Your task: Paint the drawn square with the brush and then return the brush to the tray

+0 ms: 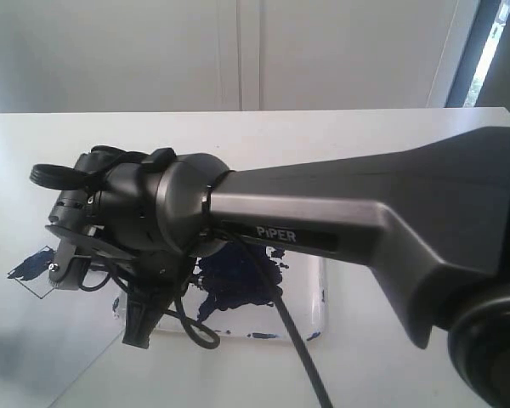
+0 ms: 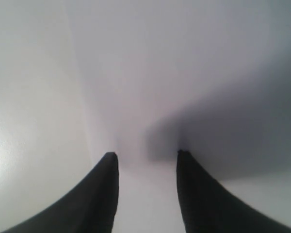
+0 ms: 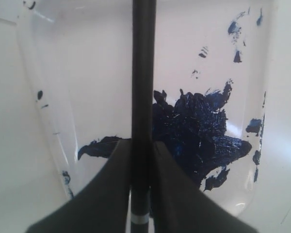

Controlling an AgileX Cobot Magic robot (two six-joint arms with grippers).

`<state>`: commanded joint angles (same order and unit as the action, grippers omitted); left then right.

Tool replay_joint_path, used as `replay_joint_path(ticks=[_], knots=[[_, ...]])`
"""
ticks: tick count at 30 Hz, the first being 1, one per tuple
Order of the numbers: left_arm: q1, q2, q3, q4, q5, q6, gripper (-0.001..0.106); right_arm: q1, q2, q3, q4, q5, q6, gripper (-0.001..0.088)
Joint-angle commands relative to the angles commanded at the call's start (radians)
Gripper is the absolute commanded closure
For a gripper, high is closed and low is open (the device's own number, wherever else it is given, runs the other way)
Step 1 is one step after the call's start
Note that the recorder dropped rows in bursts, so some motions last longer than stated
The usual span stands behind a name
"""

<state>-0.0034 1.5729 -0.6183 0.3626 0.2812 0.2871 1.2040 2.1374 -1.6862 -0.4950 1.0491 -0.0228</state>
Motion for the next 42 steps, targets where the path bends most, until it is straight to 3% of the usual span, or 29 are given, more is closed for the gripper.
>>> replay_joint_path(ticks=[12, 42], knots=[[0.000, 0.000, 0.000, 0.000, -0.003, -0.002, 0.060, 0.000, 0.000, 0.000, -0.033, 0.007, 0.035, 0.0868], [0.000, 0.000, 0.000, 0.000, -0.004, -0.002, 0.060, 0.043, 0.000, 0.000, 0.131, 0.018, -0.056, 0.0868]])
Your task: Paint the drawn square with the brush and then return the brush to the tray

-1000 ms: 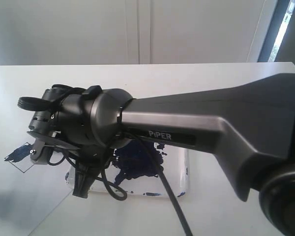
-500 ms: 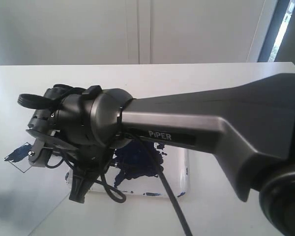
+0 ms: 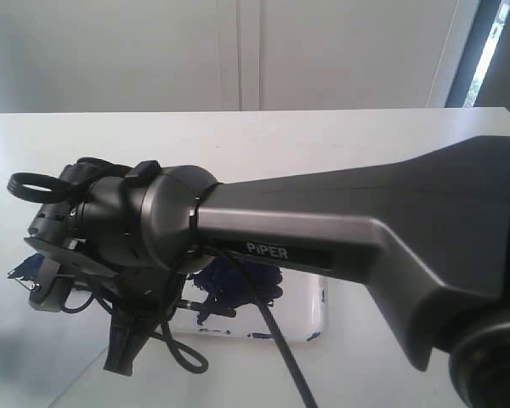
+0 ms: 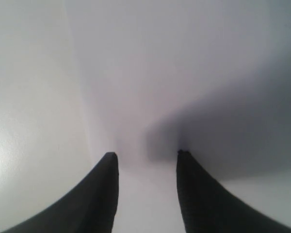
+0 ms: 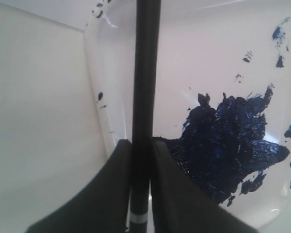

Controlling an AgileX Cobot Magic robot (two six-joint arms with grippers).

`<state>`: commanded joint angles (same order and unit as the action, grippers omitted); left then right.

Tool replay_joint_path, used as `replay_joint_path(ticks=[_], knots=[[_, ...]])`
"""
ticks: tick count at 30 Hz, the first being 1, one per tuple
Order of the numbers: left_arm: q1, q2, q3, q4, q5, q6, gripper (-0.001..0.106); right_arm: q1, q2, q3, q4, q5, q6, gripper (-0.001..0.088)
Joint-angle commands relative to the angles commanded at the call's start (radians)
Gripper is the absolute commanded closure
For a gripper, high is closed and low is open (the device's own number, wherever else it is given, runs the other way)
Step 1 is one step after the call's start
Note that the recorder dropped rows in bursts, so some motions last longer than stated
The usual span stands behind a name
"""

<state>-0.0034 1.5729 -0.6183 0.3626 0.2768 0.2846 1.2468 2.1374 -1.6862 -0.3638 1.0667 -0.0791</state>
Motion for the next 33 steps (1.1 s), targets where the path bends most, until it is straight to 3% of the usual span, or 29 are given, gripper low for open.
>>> replay_joint_path(ticks=[13, 33], knots=[[0.000, 0.000, 0.000, 0.000, 0.000, 0.000, 0.060, 0.000, 0.000, 0.000, 0.011, 0.007, -0.004, 0.0868], [0.000, 0.000, 0.000, 0.000, 0.006, 0.000, 0.060, -0.002, 0.000, 0.000, -0.154, 0.064, 0.110, 0.0868]])
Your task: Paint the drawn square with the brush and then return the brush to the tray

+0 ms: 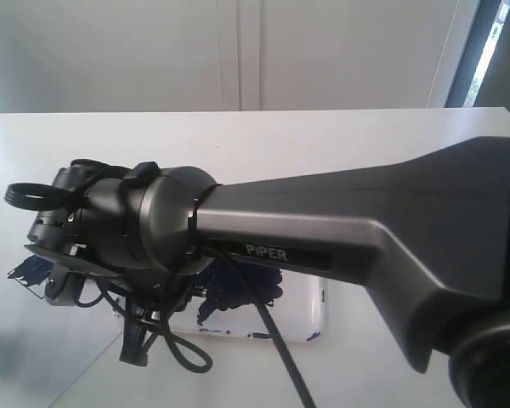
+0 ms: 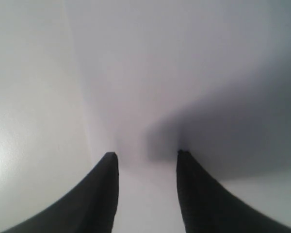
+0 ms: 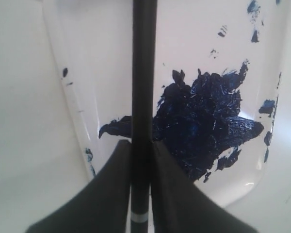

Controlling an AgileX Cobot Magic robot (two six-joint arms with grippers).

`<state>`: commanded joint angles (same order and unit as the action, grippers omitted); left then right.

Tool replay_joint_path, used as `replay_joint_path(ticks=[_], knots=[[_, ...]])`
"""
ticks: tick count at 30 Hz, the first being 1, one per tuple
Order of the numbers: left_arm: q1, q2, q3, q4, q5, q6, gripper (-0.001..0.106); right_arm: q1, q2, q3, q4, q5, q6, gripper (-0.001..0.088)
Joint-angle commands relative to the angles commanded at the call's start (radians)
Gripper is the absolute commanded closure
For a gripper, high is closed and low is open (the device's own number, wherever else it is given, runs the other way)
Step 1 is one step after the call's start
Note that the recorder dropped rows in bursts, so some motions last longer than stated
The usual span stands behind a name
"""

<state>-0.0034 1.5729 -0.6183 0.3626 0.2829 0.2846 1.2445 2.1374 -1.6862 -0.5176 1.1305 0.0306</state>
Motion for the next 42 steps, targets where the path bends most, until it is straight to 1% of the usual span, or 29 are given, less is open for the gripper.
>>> replay_joint_path(ticks=[13, 19, 26, 30, 42], knots=[[0.000, 0.000, 0.000, 0.000, 0.000, 0.000, 0.060, 0.000, 0.000, 0.000, -0.009, 0.011, 0.003, 0.0868], [0.000, 0.000, 0.000, 0.000, -0.002, 0.000, 0.060, 0.000, 0.000, 0.000, 0.063, 0.011, -0.031, 0.0868], [0.000, 0.000, 0.000, -0.002, -0.002, 0.000, 0.060, 0.004, 0.000, 0.000, 0.084, 0.016, -0.038, 0.0868], [0.000, 0.000, 0.000, -0.002, -0.002, 0.000, 0.060, 0.004, 0.000, 0.000, 0.150, 0.014, -0.083, 0.0868], [0.000, 0.000, 0.000, -0.002, -0.002, 0.000, 0.060, 0.004, 0.000, 0.000, 0.210, 0.007, -0.117, 0.0868]])
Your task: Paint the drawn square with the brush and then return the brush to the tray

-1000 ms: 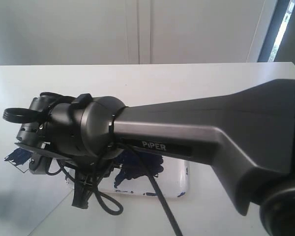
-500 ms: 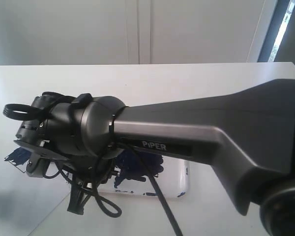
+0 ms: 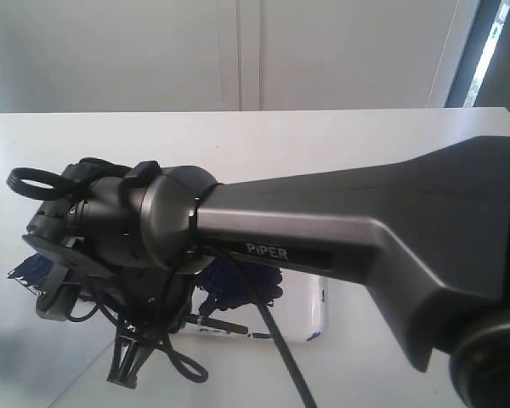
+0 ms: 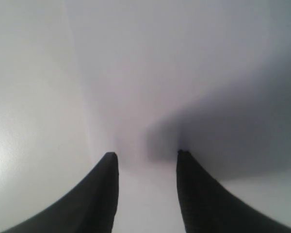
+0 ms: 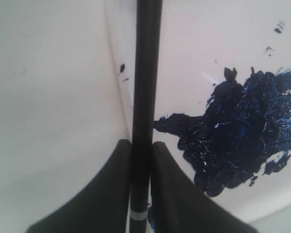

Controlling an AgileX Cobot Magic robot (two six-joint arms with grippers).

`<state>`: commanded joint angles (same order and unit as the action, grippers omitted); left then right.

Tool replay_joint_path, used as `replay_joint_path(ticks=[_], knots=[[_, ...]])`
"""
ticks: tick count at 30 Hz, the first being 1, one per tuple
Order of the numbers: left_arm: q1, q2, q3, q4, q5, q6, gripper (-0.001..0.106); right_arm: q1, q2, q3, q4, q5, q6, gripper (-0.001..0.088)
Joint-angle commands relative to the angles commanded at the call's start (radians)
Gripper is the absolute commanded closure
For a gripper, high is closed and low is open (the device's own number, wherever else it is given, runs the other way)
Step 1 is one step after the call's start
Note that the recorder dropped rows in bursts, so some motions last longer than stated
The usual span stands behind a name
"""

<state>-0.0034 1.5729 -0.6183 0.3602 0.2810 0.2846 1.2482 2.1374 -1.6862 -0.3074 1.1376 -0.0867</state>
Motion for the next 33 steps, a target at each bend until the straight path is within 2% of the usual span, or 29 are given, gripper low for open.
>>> replay_joint_path(ticks=[6, 13, 21, 33], knots=[[0.000, 0.000, 0.000, 0.000, 0.000, 0.000, 0.060, 0.000, 0.000, 0.000, -0.019, -0.002, 0.012, 0.0868], [0.000, 0.000, 0.000, 0.000, 0.002, 0.000, 0.060, -0.004, 0.000, 0.000, -0.144, 0.054, 0.087, 0.0868], [0.000, 0.000, 0.000, -0.002, 0.002, 0.000, 0.060, -0.004, 0.000, 0.000, -0.204, 0.062, 0.117, 0.0868], [0.000, 0.000, 0.000, -0.002, 0.002, 0.000, 0.060, -0.004, 0.000, 0.000, -0.209, 0.083, 0.117, 0.0868]])
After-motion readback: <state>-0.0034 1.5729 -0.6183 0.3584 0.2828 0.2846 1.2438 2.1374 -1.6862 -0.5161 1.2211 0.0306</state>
